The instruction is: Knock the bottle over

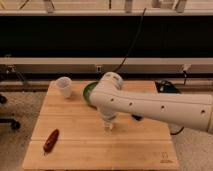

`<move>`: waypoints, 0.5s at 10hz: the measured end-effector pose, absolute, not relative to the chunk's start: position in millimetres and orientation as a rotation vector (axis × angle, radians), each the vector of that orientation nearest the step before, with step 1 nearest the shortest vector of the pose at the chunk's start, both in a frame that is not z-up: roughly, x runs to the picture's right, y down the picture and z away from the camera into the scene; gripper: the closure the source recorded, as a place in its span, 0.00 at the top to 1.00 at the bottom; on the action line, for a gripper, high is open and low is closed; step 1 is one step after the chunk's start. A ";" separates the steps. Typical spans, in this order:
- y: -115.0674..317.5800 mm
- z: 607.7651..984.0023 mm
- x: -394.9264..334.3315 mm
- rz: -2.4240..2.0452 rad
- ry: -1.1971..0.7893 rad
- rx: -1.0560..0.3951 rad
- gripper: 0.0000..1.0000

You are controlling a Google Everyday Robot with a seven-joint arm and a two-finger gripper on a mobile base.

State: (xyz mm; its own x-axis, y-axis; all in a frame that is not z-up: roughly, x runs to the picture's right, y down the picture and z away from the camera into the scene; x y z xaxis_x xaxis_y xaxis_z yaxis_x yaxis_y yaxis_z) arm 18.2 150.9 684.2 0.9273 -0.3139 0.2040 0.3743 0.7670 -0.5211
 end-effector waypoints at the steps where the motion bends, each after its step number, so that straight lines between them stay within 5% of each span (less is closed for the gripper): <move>1: 151.9 682.5 16.5 -0.378 -0.109 -0.589 0.00; 5: 150.6 675.0 40.9 -0.346 -0.105 -0.577 0.00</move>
